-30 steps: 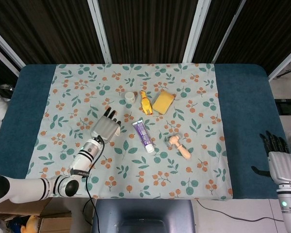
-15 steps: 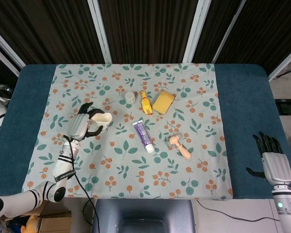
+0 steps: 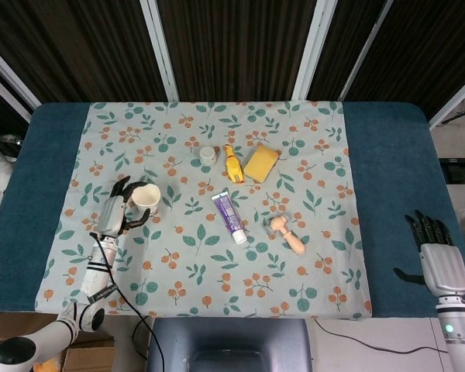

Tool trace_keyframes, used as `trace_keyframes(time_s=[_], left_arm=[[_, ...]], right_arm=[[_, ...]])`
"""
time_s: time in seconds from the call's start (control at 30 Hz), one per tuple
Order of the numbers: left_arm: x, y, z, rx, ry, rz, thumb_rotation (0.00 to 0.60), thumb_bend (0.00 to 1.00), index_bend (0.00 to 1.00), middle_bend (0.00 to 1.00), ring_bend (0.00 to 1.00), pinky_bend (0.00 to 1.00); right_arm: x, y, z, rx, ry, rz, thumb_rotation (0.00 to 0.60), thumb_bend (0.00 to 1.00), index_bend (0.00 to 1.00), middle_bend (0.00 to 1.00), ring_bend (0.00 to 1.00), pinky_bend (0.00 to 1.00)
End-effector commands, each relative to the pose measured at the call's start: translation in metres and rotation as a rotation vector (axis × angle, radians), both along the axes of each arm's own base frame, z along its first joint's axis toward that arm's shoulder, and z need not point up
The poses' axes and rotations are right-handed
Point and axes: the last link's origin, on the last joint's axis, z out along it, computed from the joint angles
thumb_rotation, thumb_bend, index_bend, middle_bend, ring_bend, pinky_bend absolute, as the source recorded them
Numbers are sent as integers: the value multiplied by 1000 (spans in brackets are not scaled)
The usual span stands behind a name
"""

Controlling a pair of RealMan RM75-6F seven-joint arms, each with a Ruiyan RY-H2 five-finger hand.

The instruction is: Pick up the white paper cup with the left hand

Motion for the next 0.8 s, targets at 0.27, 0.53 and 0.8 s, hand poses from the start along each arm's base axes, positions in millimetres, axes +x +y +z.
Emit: trace_keyframes(time_s=[0.27,0.53,0.8], left_arm=[[1,0,4,-17,-21,-14,600,363,0,0,0,12],[26,-30,72,78,161,-151,600,384,0,0,0,0],[-24,-146,148,92,656,1,600,370,0,0,0,0]], right_arm=[[-1,0,1,-2,-5,1,600,217,0,0,0,0],[-1,1,11,-56,45,24,600,217,0,0,0,0],[-6,9,17,-134,67,118,600,217,0,0,0,0]])
